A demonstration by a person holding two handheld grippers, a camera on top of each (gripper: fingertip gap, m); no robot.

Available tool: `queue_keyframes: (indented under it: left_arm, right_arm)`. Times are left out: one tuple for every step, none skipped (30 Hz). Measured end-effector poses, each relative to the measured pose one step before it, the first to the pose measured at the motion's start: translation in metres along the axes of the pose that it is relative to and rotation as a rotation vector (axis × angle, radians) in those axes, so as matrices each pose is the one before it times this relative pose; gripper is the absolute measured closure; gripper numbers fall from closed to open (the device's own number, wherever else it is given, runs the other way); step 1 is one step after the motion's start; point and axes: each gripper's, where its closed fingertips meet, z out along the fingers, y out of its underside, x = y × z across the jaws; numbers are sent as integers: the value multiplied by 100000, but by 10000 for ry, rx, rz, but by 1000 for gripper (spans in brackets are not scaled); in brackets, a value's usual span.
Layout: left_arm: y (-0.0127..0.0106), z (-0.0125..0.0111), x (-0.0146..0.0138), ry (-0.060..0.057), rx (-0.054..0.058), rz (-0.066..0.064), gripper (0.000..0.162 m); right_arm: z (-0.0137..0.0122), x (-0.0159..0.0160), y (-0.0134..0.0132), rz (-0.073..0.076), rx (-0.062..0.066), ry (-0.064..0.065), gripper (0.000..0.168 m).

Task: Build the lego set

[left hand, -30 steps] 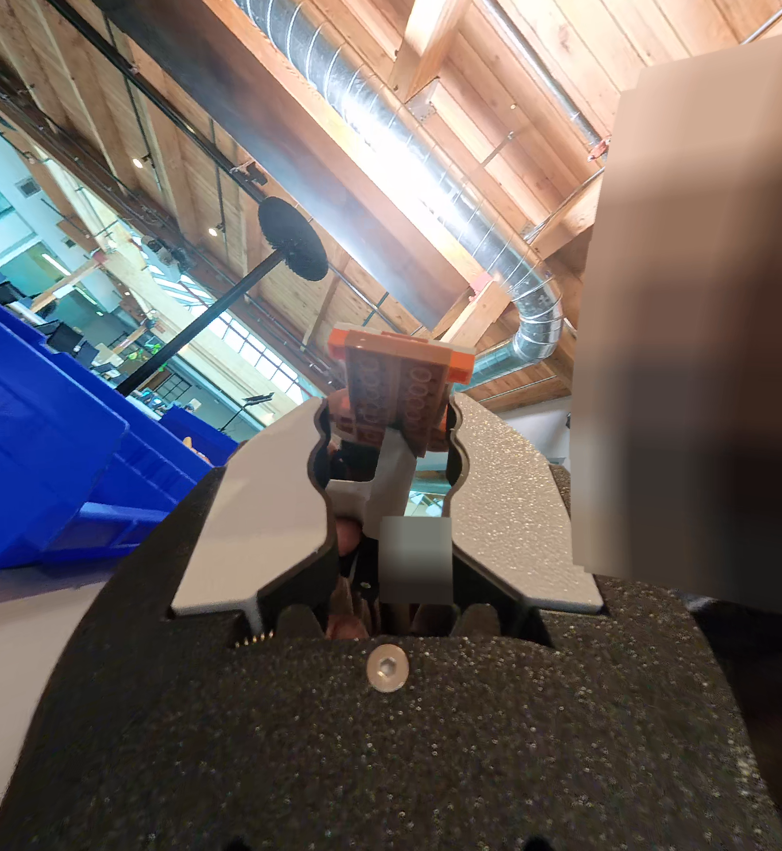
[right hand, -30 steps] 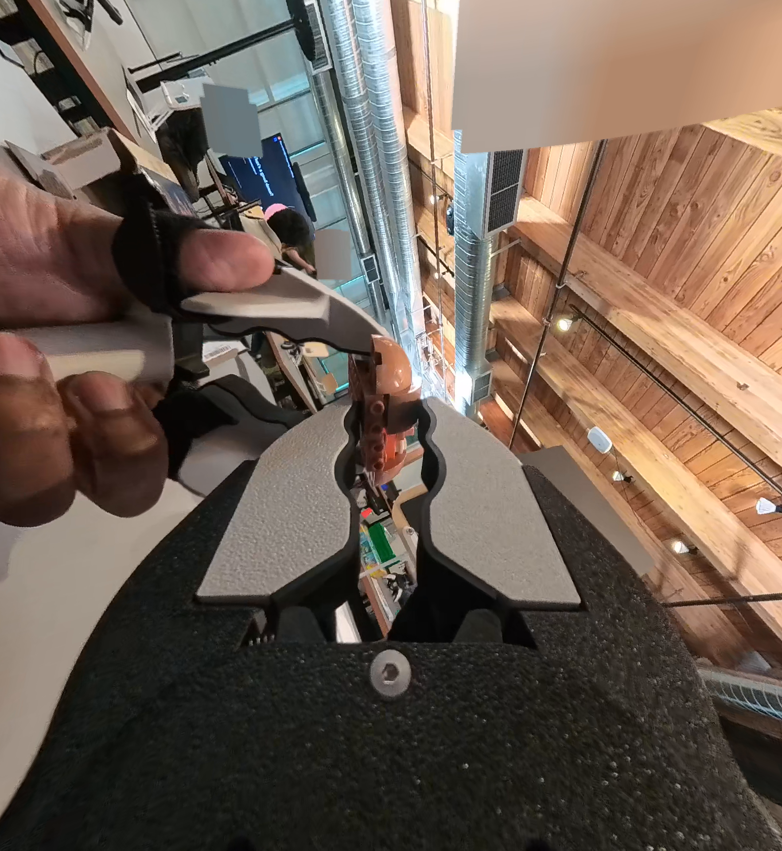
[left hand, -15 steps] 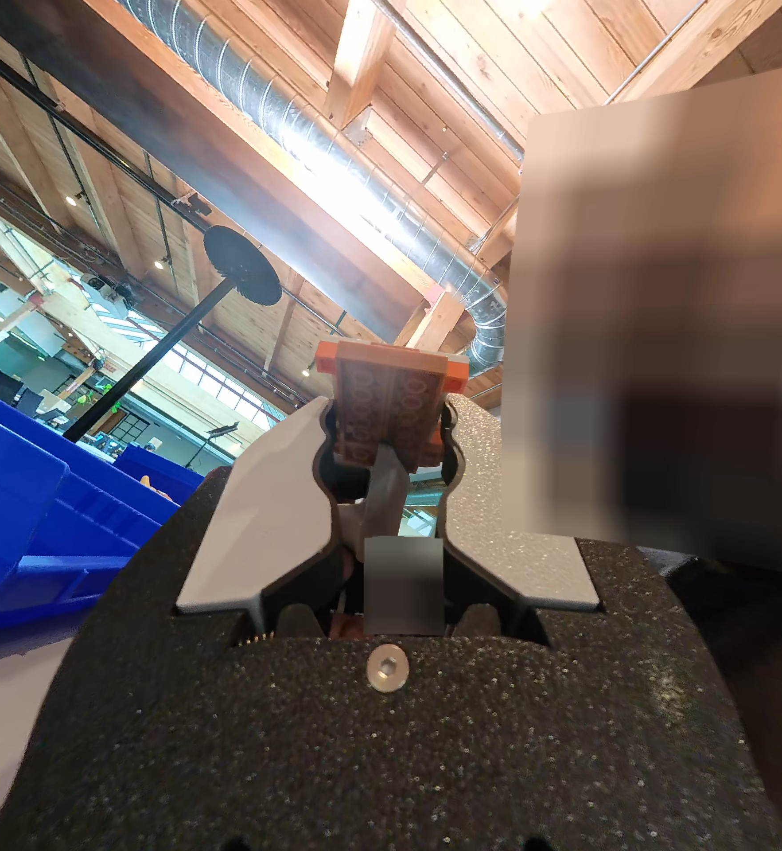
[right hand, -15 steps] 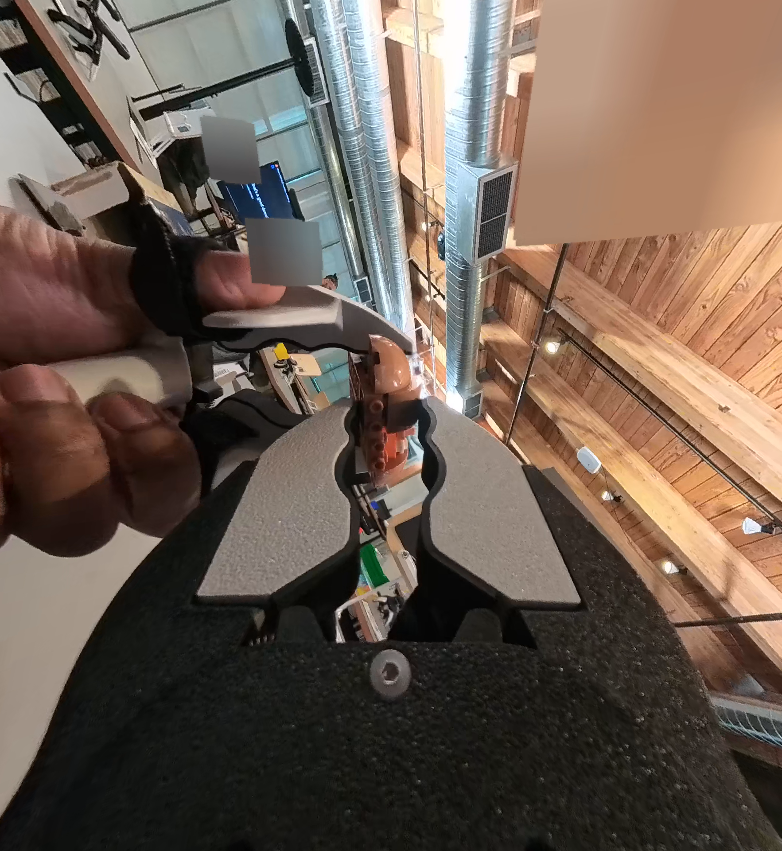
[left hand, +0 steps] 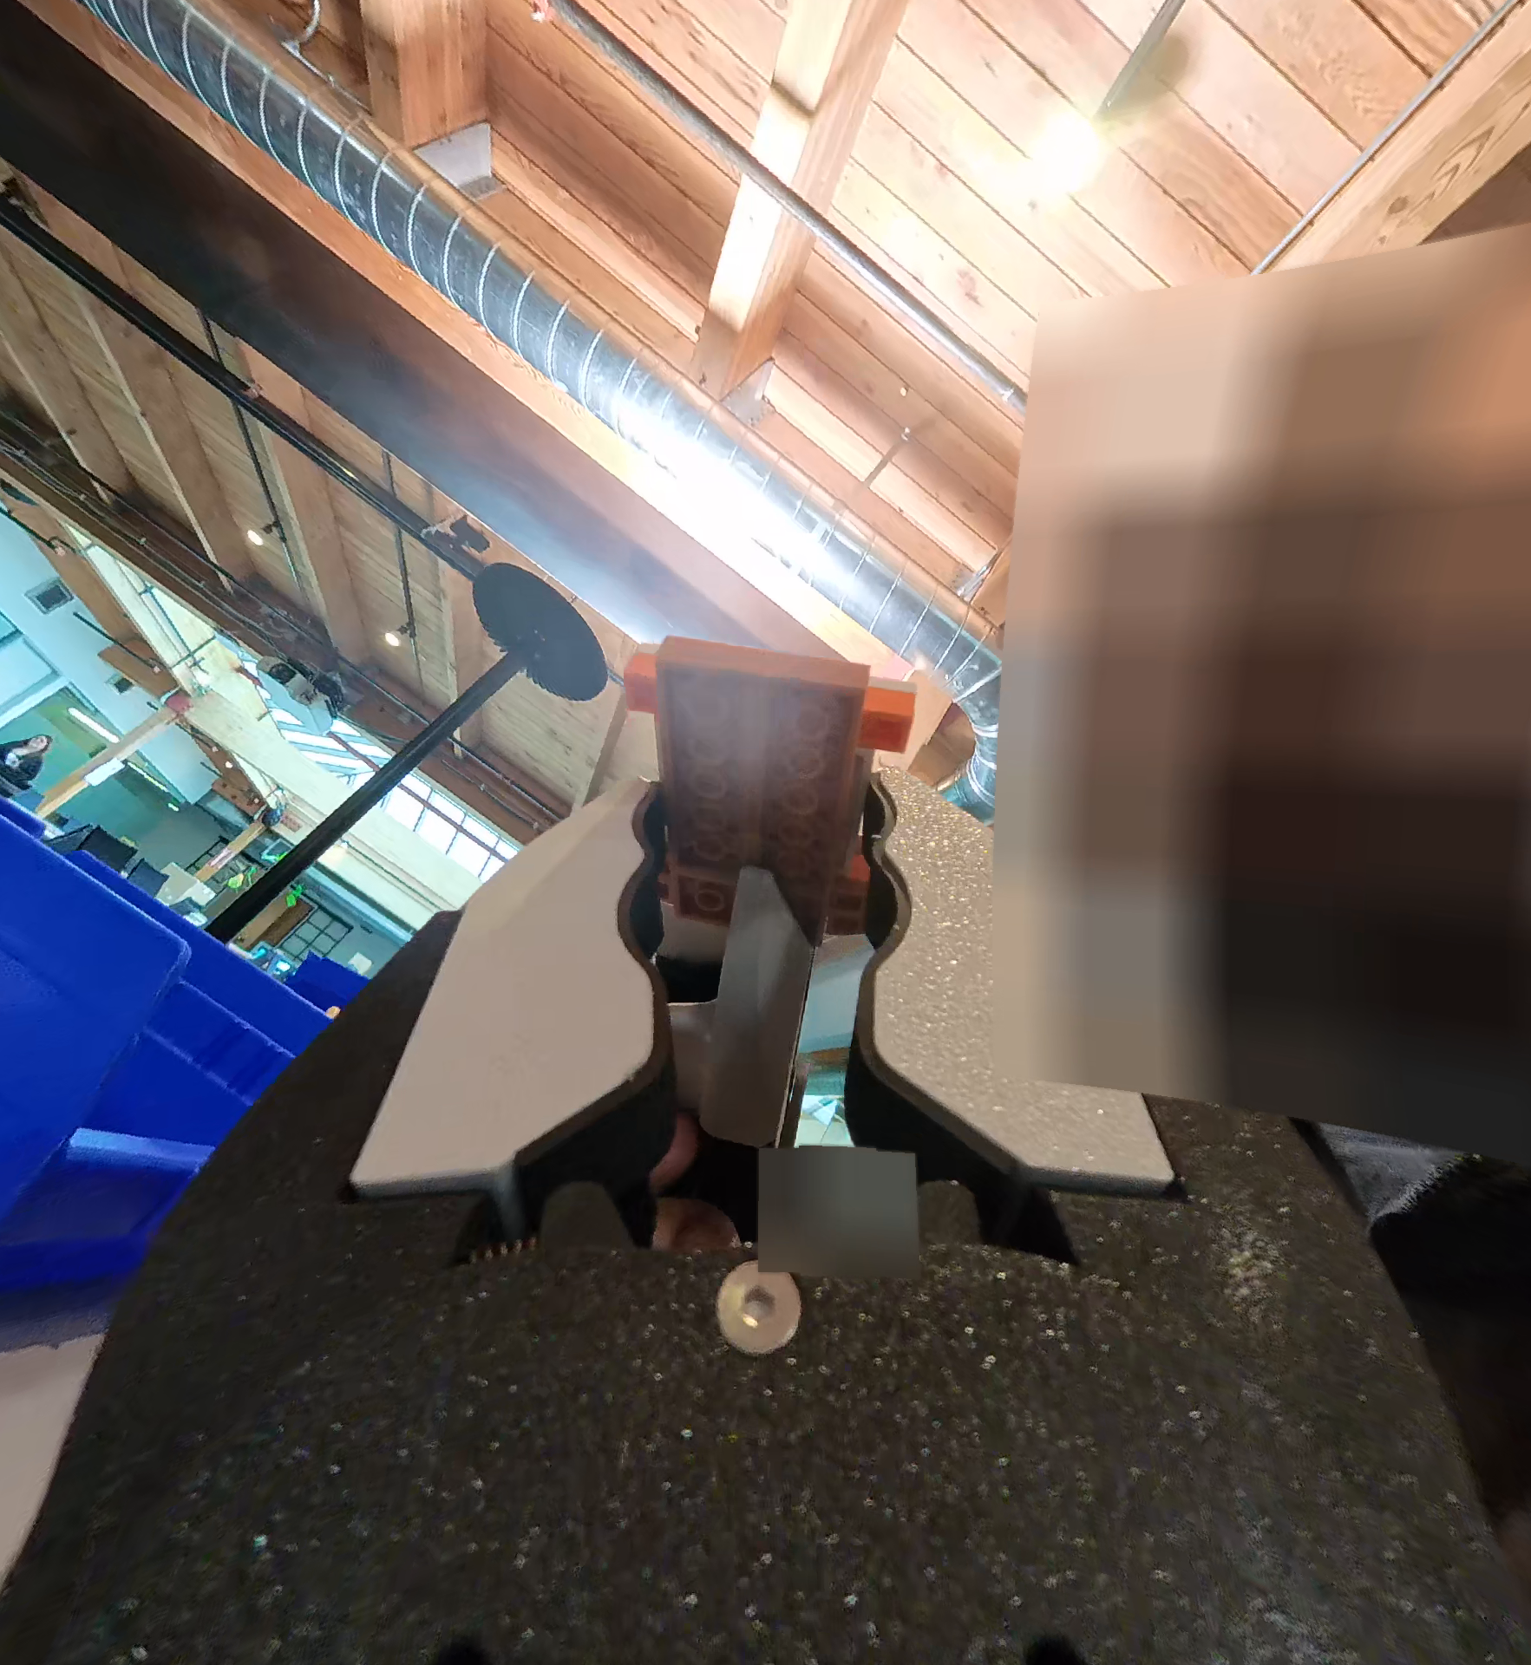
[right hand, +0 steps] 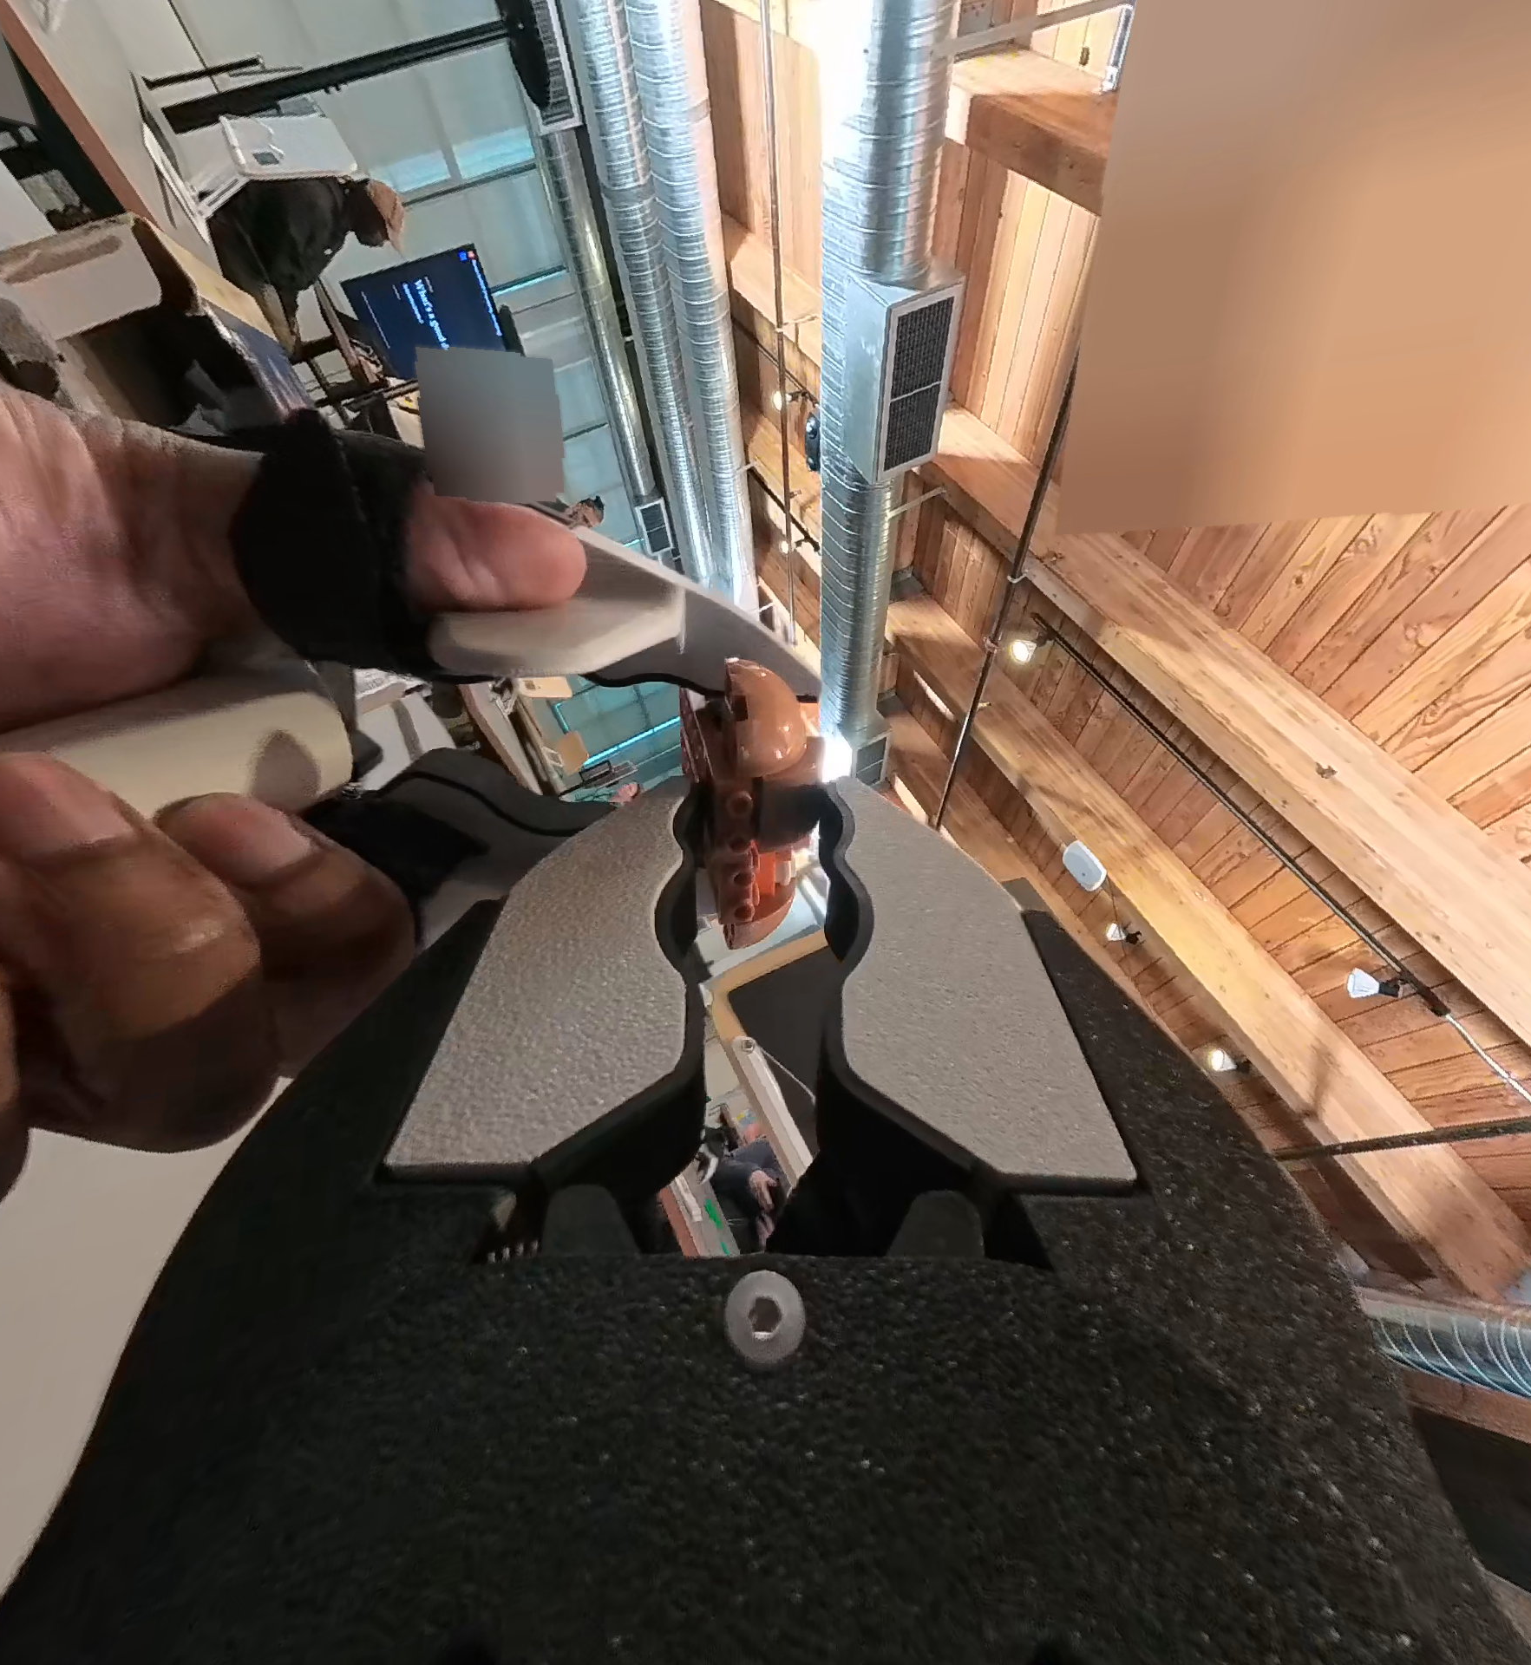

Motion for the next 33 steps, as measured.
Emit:
queue_keyframes:
  left_arm:
    - [-37, -24, -49, -28, 78, -24, 120]
    - [-55, -39, -71, -42, 68, -3, 120]
    - [-52, -14, -49, -29, 56, -15, 120]
    - [-31, -9, -30, -20, 42, 3, 120]
    - [-42, -4, -17, -20, 39, 9, 120]
    - [-33, -6, -24, -22, 42, 10, 120]
    - [-43, -19, -34, -29, 55, 8, 120]
    - [-59, -17, -53, -40, 69, 9, 120]
    - [-41, -17, -55, -26, 66, -14, 120]
    - [-48, -4, -47, -18, 70, -34, 120]
    - [-34, -11, -40, -11, 68, -37, 120]
    - [-23, -4, -44, -13, 66, -46, 120]
    - [-11, 10, -38, -16, 48, -18, 120]
    - [27, 23, 9, -4, 25, 11, 120]
    - [5, 30, 10, 8, 35, 0, 120]
    - [-18, 10, -2, 12, 46, -32, 120]
    - [-25, -2, -17, 15, 67, -65, 120]
    - [-20, -10, -10, 25, 66, -95, 120]
    - [-19, -5, 1, 34, 62, -87, 120]
    - [-4, 1, 23, 40, 45, -75, 120]
    - [-14, 1, 17, 35, 52, -63, 120]
    - [-41, 4, 34, 53, 66, -75, 120]
    - [-73, -21, 19, 55, 99, -125, 120]
    - [-37, -11, -32, 27, 73, -114, 120]
    - [3, 3, -5, 33, 51, -69, 120]
    - [23, 9, 12, 38, 50, -64, 120]
    - [5, 5, 14, 26, 56, -46, 120]
    - [-7, 1, -30, 3, 50, -38, 120]
    - [-7, -2, -29, 6, 23, -32, 120]
    - [-7, 1, -23, 3, 23, -27, 120]
    - [-4, -9, -23, 2, 21, -35, 120]
    - [13, -11, -5, 4, -1, -13, 120]
    - [30, 18, 10, 8, -11, 2, 120]
  right_arm:
    - [14, -35, 58, -12, -4, -58, 144]
    - [19, -30, 65, 21, -16, -82, 144]
    - [28, -22, 50, 39, -6, -73, 145]
    - [26, -1, 27, 5, -1, -39, 145]
    - [13, -8, 21, -21, -7, -14, 145]
    - [13, -11, 28, -21, -17, -5, 145]
    - [25, -15, 44, -11, -30, -4, 145]
    - [29, -19, 58, -7, -42, -9, 145]
    - [36, -28, 47, -22, -36, -6, 145]
    - [19, -14, 49, -51, -32, 6, 145]
    - [19, -24, 39, -55, -34, 17, 145]
    - [15, -5, 33, 3, -44, 18, 145]
    - [-4, -2, 21, 55, -58, 27, 145]
    - [-32, 31, -8, 1, -52, 71, 145]
    - [-7, 36, -10, -78, -50, 90, 145]
    - [-5, 20, -11, -99, -41, 71, 144]
    - [-4, 15, -8, -69, -12, 50, 144]
    - [-6, 15, -1, -50, -1, 35, 144]
    - [-22, 32, -10, -40, 10, 36, 143]
    - [-40, 56, -14, -27, 17, 44, 143]
    - [-29, 57, -42, -15, 17, 34, 142]
    - [-32, 26, -62, -15, 20, 21, 142]
    - [-31, 6, -70, -27, 28, 6, 142]
    - [-21, -32, -60, -49, 20, -4, 143]
    - [-25, -44, -30, -56, 6, -9, 145]
    - [-11, 9, -18, -28, 10, 5, 145]
    - [-7, -1, -6, 27, 7, -43, 145]
    - [0, 3, 29, 52, -16, -70, 145]
    - [5, 0, 38, 27, -17, -61, 145]
    - [7, 7, 33, 13, -14, -62, 145]
    - [6, -10, 19, 21, -8, -63, 145]
    - [-14, 0, 17, 18, 5, -44, 145]
    - [-13, 21, -7, -5, 22, -17, 145]
